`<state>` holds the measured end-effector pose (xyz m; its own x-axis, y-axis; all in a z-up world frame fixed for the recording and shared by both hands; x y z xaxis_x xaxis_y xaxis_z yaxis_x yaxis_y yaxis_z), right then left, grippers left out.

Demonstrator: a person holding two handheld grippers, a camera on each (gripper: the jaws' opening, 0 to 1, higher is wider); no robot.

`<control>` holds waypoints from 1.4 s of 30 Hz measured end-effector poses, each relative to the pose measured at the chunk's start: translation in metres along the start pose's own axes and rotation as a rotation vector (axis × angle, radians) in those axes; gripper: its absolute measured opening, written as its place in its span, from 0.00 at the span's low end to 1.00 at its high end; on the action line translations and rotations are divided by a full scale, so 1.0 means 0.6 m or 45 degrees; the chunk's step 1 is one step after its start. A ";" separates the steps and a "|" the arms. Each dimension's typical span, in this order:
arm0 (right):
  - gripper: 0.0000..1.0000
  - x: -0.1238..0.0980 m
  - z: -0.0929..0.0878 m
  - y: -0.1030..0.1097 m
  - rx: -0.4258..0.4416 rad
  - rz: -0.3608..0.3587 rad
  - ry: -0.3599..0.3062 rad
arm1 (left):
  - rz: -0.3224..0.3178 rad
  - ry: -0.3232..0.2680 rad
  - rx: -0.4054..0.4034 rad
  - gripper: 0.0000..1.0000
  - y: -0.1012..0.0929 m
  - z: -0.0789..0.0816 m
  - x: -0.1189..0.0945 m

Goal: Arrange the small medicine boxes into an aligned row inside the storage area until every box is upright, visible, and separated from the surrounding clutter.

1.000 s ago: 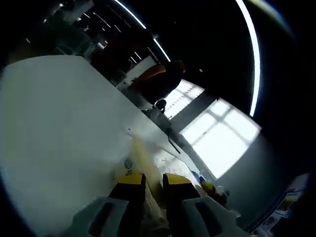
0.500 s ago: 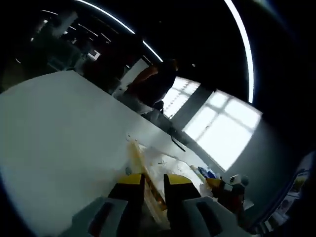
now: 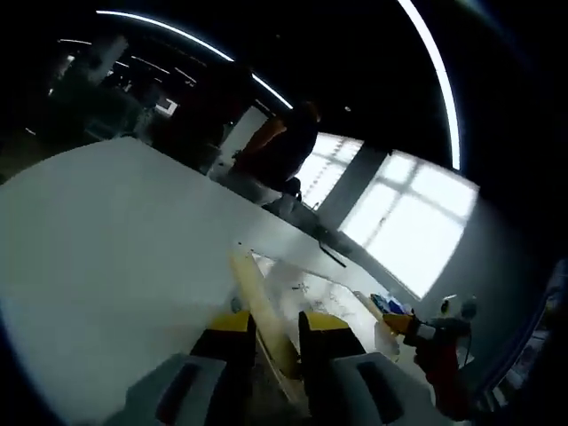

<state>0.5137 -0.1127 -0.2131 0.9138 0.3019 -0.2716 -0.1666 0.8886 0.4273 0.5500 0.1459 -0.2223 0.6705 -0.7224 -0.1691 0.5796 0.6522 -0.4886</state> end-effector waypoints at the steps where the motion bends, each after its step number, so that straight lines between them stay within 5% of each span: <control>1: 0.06 0.004 0.000 -0.005 0.048 0.019 0.003 | 0.004 -0.002 -0.007 0.18 0.009 0.004 0.001; 19: 0.06 -0.003 -0.013 0.015 0.188 0.117 -0.019 | 0.009 -0.038 -0.077 0.17 0.017 0.005 -0.022; 23: 0.07 -0.006 -0.011 0.019 0.154 0.138 0.009 | 0.010 -0.039 -0.072 0.18 0.019 0.006 -0.019; 26: 0.10 -0.017 -0.016 0.031 0.001 0.091 -0.019 | -0.004 -0.051 -0.081 0.20 0.023 0.007 -0.016; 28: 0.07 -0.018 -0.023 0.031 -0.124 0.074 0.012 | -0.007 -0.034 -0.101 0.26 0.027 0.006 -0.014; 30: 0.03 -0.014 -0.038 0.037 -0.100 0.086 0.064 | 0.018 0.014 -0.112 0.36 0.034 -0.002 -0.012; 35: 0.14 -0.023 -0.010 0.040 0.004 0.122 -0.050 | -0.009 0.055 -0.051 0.42 0.033 -0.003 -0.016; 42: 0.20 -0.021 -0.005 0.042 0.051 0.182 -0.042 | 0.051 0.061 0.112 0.46 0.047 0.014 -0.027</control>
<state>0.4968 -0.0933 -0.2017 0.8935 0.4126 -0.1772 -0.2819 0.8226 0.4937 0.5595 0.1778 -0.2264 0.6723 -0.7040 -0.2291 0.5924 0.6971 -0.4037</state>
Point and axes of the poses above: the point that each gripper's makers call its tool centre point, and the gripper's own axes: x roughly forward along the fingers, y roughly to its left, z roughly out of its top, the point moved 2 cm from there along -x, roughly backward along the fingers, and after that the axes turned 6 degrees about x, right-handed, at the moved point
